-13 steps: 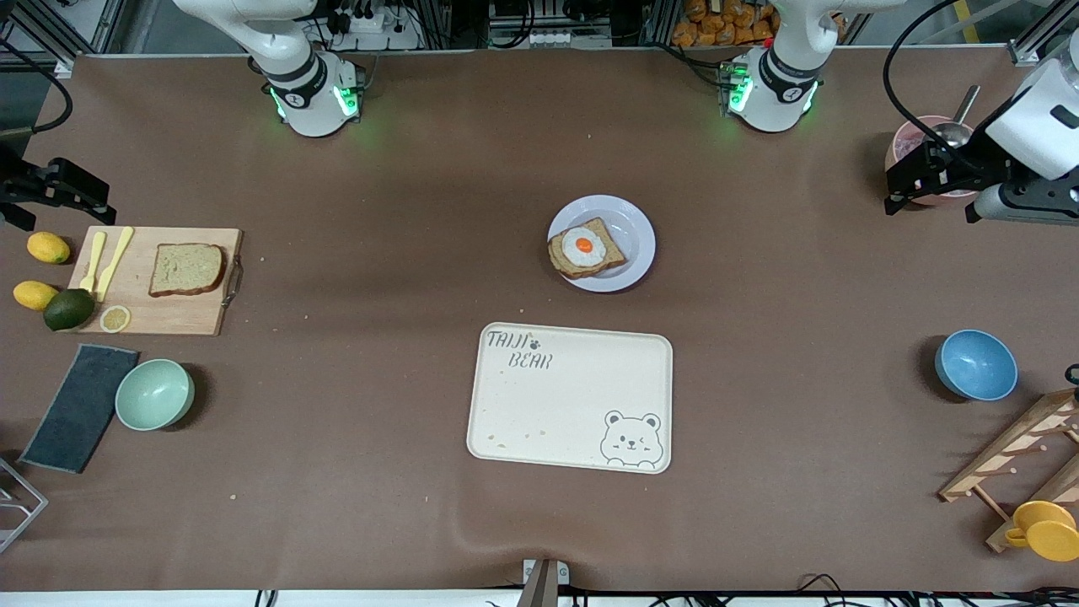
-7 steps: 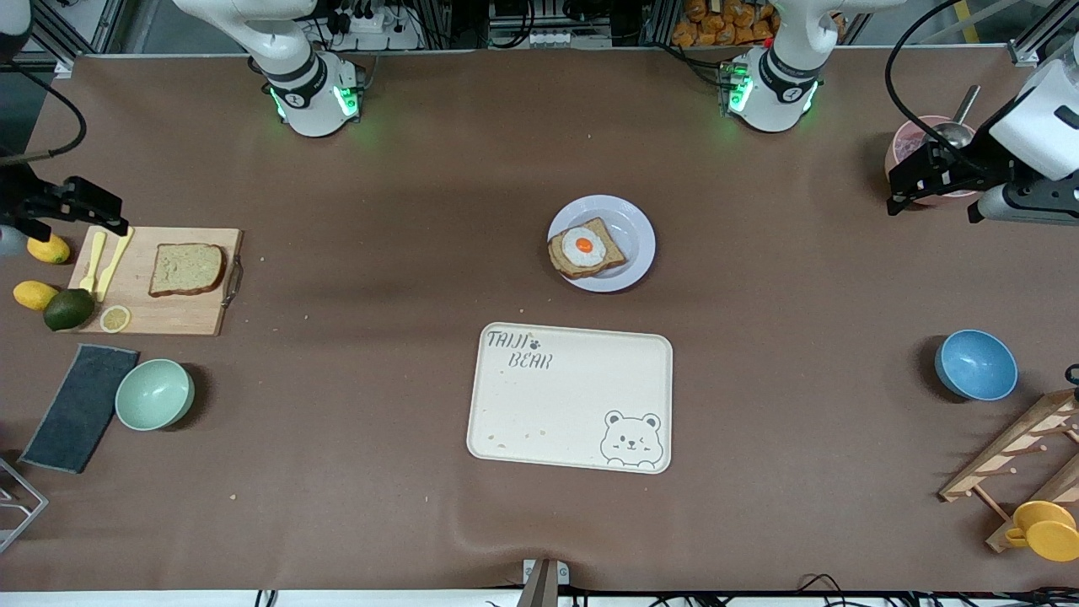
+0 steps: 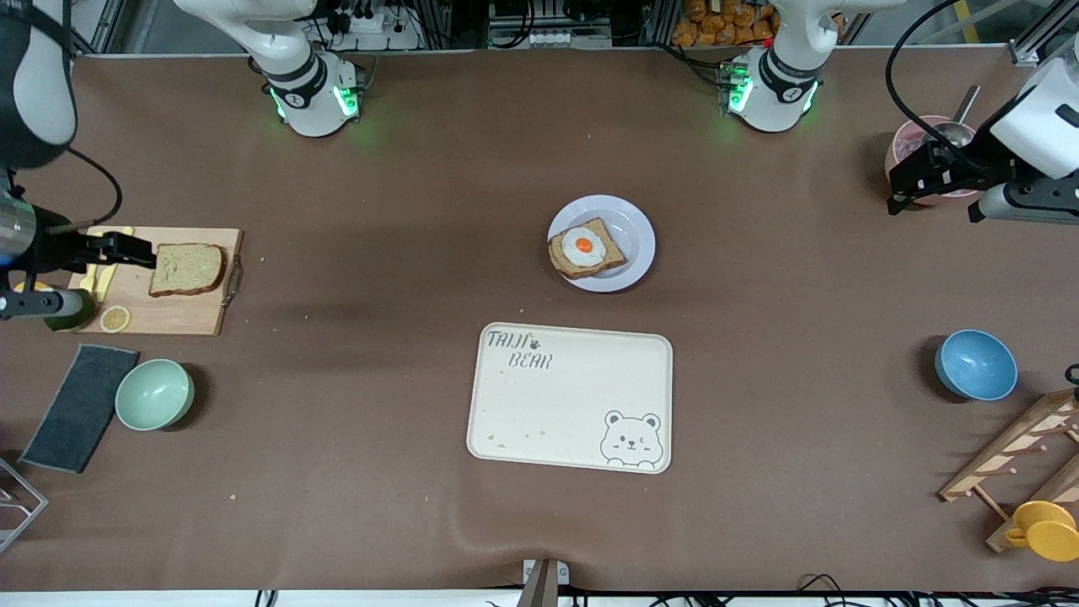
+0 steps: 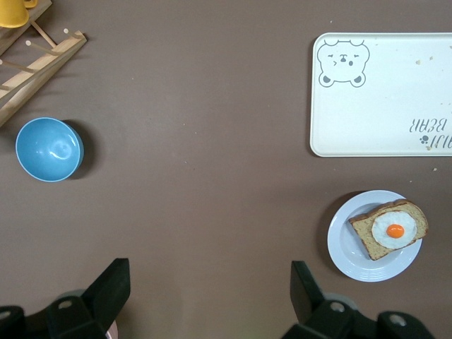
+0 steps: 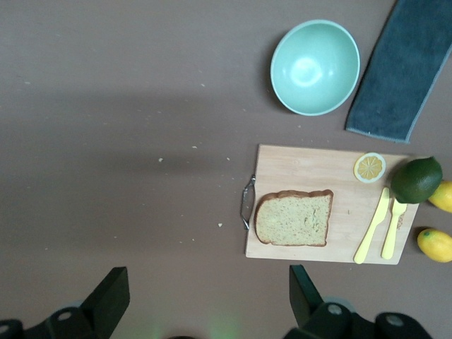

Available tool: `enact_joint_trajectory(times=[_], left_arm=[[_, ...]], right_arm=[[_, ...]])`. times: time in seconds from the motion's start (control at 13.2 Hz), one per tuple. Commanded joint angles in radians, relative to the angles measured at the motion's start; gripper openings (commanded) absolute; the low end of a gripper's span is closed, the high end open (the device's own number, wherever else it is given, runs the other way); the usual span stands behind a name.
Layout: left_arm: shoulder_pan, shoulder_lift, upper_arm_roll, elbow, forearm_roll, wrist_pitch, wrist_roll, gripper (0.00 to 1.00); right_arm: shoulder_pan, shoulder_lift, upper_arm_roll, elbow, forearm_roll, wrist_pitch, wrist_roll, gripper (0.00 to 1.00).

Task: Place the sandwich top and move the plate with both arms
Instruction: 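Grasp the bread slice edge with the right gripper and lift it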

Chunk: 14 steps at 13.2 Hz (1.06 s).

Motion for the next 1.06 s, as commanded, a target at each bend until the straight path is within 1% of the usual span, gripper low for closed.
enact_joint_trajectory(times=[0.0, 0.08, 0.15, 0.23, 0.46, 0.61, 0.68, 0.76, 0.84, 0.99], left_arm=[[-0.005, -0.005, -0.004, 0.009, 0.009, -0.020, -0.016, 1.00], [-0.005, -0.005, -0.004, 0.006, 0.009, -0.020, -0.016, 1.00], [-0.004, -0.003, -0.004, 0.006, 0.009, -0.020, -0.016, 1.00], [-0.002, 0.000, -0.004, 0.006, 0.009, -0.020, -0.015, 1.00], [-0.002, 0.001, -0.004, 0.004, 0.009, -0.020, -0.015, 1.00], [-0.004, 0.004, -0.004, 0.006, 0.007, -0.018, -0.015, 1.00], [-0.004, 0.006, -0.004, 0.006, 0.007, -0.018, -0.015, 1.00], [-0.002, 0.006, -0.004, 0.006, 0.007, -0.017, -0.015, 1.00], [-0.002, 0.006, -0.004, 0.006, 0.007, -0.017, -0.015, 1.00], [0.002, 0.006, -0.004, 0.006, 0.007, -0.017, -0.015, 1.00]], right_arm=[[-0.067, 0.047, 0.009, 0.011, -0.006, -0.013, -0.102, 1.00], [-0.092, 0.060, 0.011, 0.001, -0.003, -0.010, -0.169, 1.00], [-0.137, 0.073, 0.011, -0.016, 0.037, -0.002, -0.212, 1.00], [-0.180, 0.083, 0.009, -0.036, 0.098, 0.010, -0.240, 1.00], [-0.239, 0.094, 0.009, -0.117, 0.106, 0.094, -0.327, 1.00], [-0.314, 0.096, 0.011, -0.209, 0.122, 0.224, -0.471, 1.00], [-0.348, 0.111, 0.011, -0.241, 0.152, 0.284, -0.548, 1.00], [-0.384, 0.145, 0.011, -0.251, 0.186, 0.311, -0.587, 1.00], [-0.418, 0.186, 0.011, -0.249, 0.201, 0.324, -0.630, 1.00], [-0.484, 0.272, 0.011, -0.251, 0.244, 0.405, -0.767, 1.00]])
